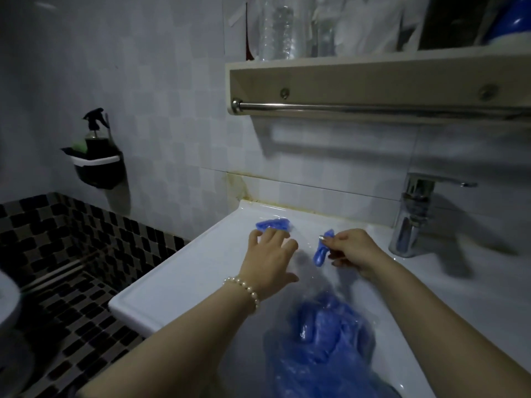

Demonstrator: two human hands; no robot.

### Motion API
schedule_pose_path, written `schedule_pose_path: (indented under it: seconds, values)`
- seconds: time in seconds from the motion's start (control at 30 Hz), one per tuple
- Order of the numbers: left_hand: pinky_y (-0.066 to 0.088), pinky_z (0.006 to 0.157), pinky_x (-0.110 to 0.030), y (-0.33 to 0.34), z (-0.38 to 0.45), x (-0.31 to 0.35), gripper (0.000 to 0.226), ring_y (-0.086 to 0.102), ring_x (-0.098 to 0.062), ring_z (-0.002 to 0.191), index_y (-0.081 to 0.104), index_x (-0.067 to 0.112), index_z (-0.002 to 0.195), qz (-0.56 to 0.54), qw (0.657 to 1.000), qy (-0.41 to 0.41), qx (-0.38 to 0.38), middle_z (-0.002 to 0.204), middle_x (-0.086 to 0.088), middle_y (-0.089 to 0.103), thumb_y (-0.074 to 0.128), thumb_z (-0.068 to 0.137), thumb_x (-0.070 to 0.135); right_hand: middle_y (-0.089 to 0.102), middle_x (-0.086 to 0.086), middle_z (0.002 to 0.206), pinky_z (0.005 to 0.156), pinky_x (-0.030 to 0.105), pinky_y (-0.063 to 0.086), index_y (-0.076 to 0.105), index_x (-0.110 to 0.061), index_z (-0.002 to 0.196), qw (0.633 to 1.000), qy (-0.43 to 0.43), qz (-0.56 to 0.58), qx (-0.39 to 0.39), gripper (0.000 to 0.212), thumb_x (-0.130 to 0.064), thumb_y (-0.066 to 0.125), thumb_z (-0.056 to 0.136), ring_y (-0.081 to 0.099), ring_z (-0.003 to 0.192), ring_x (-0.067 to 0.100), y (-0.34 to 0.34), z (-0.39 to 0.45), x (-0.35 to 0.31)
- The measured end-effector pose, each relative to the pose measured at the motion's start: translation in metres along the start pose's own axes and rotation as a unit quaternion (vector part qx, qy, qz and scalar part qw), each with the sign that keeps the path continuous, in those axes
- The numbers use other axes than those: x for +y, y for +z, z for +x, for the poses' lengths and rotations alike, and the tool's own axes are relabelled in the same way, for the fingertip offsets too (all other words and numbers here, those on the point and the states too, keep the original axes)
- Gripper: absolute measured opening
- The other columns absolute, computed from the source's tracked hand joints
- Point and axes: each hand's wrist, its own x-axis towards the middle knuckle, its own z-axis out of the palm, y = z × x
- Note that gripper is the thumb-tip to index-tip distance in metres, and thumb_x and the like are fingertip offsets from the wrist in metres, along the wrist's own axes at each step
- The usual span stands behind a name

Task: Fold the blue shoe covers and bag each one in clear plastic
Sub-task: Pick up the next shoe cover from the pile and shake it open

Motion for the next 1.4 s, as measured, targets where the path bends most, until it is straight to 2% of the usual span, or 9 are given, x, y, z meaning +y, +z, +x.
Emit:
schedule_pose_path:
  seconds: [0.1,0.23,0.5,0.6,0.77,0.93,1.17,1.3,1.4]
  values:
    - [0.023,0.103,-0.035,0.012,0.008,-0.015,0.043,0.044,-0.02,0.121,0.052,0.024,0.125,0.029,0.999,0.023,0.002,0.129,0.003,0.053,0.055,0.089,0.046,0.06,0.014,0.067,0.044,0.022,0.05,0.06,0.0,0.077,0.998,0.047,0.003,-0.027,0.019,-0.015,0.068,0.085,0.062,0.059,0.02,-0.002,0.003,0.008]
    - [0.041,0.083,-0.03,0.013,0.012,-0.025,0.029,0.061,-0.025,0.092,0.069,0.018,0.099,-0.088,0.993,-0.057,0.049,0.099,-0.003,0.07,0.048,0.096,0.037,0.065,0.009,0.058,0.057,0.028,0.056,0.061,0.0,0.077,0.994,0.058,-0.036,-0.087,0.019,-0.016,0.068,0.085,0.067,0.058,0.018,0.0,0.002,0.01]
    - [0.045,0.063,-0.031,0.009,0.002,-0.036,0.027,0.051,-0.018,0.059,0.068,0.001,0.068,-0.306,0.927,-0.206,0.064,0.071,-0.016,0.066,0.056,0.079,0.023,0.054,0.002,0.059,0.059,0.024,0.044,0.06,-0.012,0.066,0.945,0.009,-0.192,-0.266,0.025,-0.025,0.068,0.085,0.05,0.058,0.013,0.04,-0.018,-0.005]
    - [0.036,0.052,-0.026,0.006,0.001,-0.04,0.024,0.038,-0.013,0.057,0.062,-0.004,0.06,-0.375,0.889,-0.256,0.058,0.057,-0.017,0.051,0.06,0.076,0.014,0.044,0.002,0.055,0.055,0.024,0.035,0.054,-0.012,0.061,0.961,-0.009,-0.137,-0.24,0.03,-0.023,0.068,0.085,0.038,0.053,0.013,0.057,-0.021,-0.01]
    - [0.051,0.071,-0.03,-0.002,0.0,-0.043,0.011,0.061,-0.014,0.07,0.074,0.007,0.072,-0.392,0.864,-0.298,0.106,0.074,-0.008,0.071,0.07,0.078,0.015,0.045,-0.002,0.052,0.053,0.022,0.035,0.054,-0.014,0.057,0.988,-0.038,-0.093,-0.119,0.033,-0.025,0.067,0.086,0.04,0.053,0.012,0.069,-0.013,-0.026]
    - [0.044,0.071,-0.026,-0.011,-0.005,-0.055,0.002,0.064,-0.023,0.083,0.071,0.015,0.076,-0.33,0.842,-0.38,0.193,0.083,-0.003,0.072,0.071,0.078,0.016,0.056,0.005,0.069,0.063,0.024,0.041,0.066,-0.001,0.082,0.991,-0.068,-0.089,-0.067,0.024,-0.025,0.065,0.087,0.051,0.065,0.014,0.091,-0.004,-0.05]
    - [0.037,0.059,-0.023,-0.014,-0.007,-0.061,0.02,0.058,-0.019,0.07,0.06,0.016,0.062,-0.398,0.807,-0.403,0.166,0.066,0.0,0.062,0.069,0.078,0.012,0.06,0.002,0.067,0.05,0.019,0.047,0.059,-0.01,0.081,0.974,-0.194,-0.006,-0.117,0.011,-0.013,0.059,0.091,0.055,0.045,0.011,0.113,-0.016,-0.044]
    - [0.039,0.055,-0.019,-0.012,-0.005,-0.062,0.019,0.055,-0.012,0.062,0.066,0.012,0.064,-0.457,0.786,-0.393,0.14,0.061,0.001,0.061,0.079,0.075,0.02,0.061,0.002,0.081,0.068,0.029,0.058,0.054,-0.016,0.084,0.972,-0.196,-0.086,-0.093,0.011,-0.018,0.054,0.094,0.064,0.069,0.018,0.109,-0.013,-0.027]
    - [0.038,0.056,-0.023,-0.012,-0.005,-0.062,0.02,0.053,-0.012,0.06,0.067,0.011,0.063,-0.458,0.779,-0.403,0.142,0.059,0.001,0.061,0.075,0.077,0.022,0.063,0.01,0.082,0.079,0.046,0.055,0.054,-0.011,0.083,0.966,-0.254,-0.046,0.005,0.012,-0.017,0.057,0.093,0.064,0.079,0.028,0.107,-0.012,-0.016]
